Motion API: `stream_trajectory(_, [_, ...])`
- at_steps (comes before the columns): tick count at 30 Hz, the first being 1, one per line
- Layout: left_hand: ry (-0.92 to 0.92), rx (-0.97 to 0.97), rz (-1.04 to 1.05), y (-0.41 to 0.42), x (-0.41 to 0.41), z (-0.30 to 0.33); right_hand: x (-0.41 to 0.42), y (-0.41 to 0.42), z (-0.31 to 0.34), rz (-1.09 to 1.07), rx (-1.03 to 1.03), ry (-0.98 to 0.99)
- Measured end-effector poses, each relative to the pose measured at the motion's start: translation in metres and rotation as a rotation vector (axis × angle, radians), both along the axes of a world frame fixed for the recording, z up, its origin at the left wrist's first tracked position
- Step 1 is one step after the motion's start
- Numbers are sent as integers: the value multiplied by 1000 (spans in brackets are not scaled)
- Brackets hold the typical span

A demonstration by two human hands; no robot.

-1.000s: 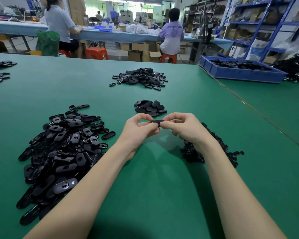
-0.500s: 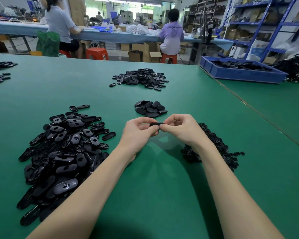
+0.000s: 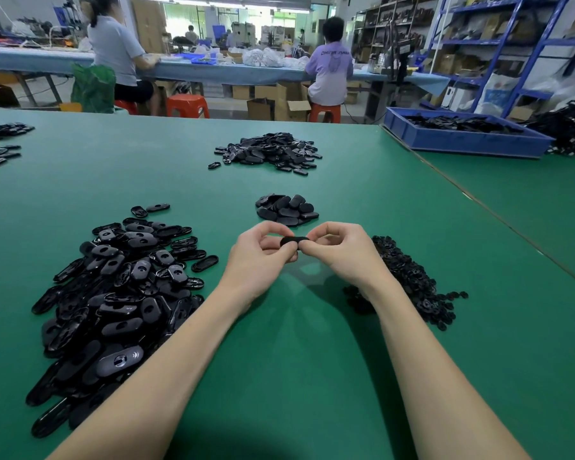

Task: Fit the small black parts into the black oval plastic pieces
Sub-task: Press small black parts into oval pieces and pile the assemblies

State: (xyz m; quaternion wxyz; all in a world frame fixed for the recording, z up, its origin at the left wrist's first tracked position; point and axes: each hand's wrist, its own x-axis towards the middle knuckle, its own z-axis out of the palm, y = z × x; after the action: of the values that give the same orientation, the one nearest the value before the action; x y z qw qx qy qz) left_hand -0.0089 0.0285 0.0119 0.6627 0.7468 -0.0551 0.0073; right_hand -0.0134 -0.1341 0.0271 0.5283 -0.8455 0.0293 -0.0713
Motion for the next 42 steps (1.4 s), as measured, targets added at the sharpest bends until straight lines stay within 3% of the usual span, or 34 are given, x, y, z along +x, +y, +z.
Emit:
stream_trajectory(4, [-156, 227, -65, 8, 4, 5, -3, -8, 4, 13, 167, 85])
stream_trajectory(10, [-273, 379, 101, 14, 24, 5, -2, -10, 2, -4, 93, 102])
stream_trajectory(14, [-205, 420, 205, 1, 67, 7, -1, -9, 0, 27, 73, 115])
stream_trajectory(23, [-91, 555, 213, -15, 127, 11, 1, -9, -3, 62, 48, 138])
stream_trajectory(33, [-116, 494, 243, -12, 120, 5, 1, -8, -4, 76, 18, 146])
stream_trajectory(42, [-128, 276, 219, -9, 46, 13, 4, -3, -6, 85, -29, 116])
